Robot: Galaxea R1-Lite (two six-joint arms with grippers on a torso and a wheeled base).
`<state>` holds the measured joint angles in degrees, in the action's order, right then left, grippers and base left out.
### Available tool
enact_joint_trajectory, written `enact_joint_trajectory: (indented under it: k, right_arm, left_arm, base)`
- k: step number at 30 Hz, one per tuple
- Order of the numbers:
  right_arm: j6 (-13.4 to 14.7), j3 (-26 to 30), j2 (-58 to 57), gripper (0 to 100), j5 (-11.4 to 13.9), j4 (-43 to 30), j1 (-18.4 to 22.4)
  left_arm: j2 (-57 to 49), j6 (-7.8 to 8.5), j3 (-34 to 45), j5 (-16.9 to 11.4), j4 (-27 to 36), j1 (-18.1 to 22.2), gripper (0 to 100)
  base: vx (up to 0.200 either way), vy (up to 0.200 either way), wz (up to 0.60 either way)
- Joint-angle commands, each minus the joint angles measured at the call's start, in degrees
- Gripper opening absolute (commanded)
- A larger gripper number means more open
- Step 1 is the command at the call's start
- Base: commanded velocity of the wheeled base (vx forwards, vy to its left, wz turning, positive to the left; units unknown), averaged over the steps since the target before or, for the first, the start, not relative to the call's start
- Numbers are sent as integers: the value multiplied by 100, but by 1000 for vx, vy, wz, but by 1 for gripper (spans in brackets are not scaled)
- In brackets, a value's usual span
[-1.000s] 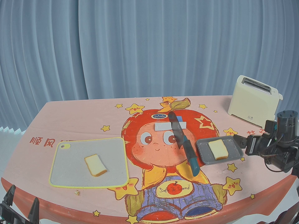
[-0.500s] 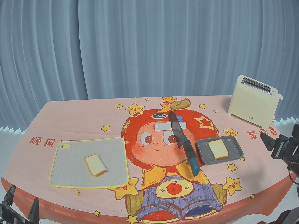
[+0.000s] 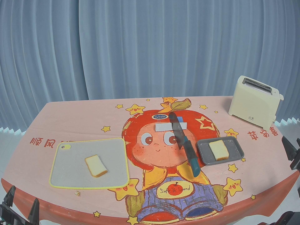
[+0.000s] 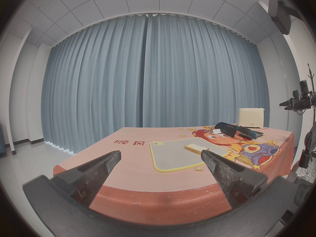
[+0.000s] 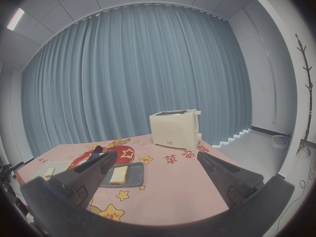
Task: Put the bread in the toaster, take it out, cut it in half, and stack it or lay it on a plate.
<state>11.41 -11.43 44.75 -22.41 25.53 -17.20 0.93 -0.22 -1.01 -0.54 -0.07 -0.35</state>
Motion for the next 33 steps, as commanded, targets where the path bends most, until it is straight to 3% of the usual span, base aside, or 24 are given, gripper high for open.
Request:
enact_joint_trajectory:
  k: [1,6,18,22,27,29,30,31,33]
  right_arm:
    - [-104,256,-573,100,-1,14,164]
    - [-148,370,-933,100,-9,5,244]
    - [-332,678,-1663,100,8,-13,894]
    - [-526,766,-1891,100,61,-30,1149]
    - [-640,1003,-2427,100,957,-65,1694]
    - [-649,1012,-2436,100,984,-74,1711]
    - [-728,1038,-2709,100,1388,-417,2019]
    - [-728,1038,-2726,100,1406,-435,2028]
    - [-737,1003,-3130,100,1810,-971,2151]
  left_arm:
    - [-57,-4,101,1,-1,0,100]
    - [-57,-4,101,1,-1,0,100]
    - [-57,-4,101,1,-1,0,100]
    - [-57,-4,101,1,-1,0,100]
    - [-57,-4,101,1,-1,0,100]
    - [-57,-4,101,1,-1,0,100]
    - [-57,4,101,1,-1,0,100]
    - [-57,-4,101,1,-1,0,100]
    - [-57,-4,101,1,-1,0,100]
  base:
    - [0,0,0]
    - [0,0,0]
    - [0,0,0]
    - [0,0,0]
    - [0,0,0]
    - [0,0,0]
    - [0,0,0]
    - [0,0,0]
    - [0,0,0]
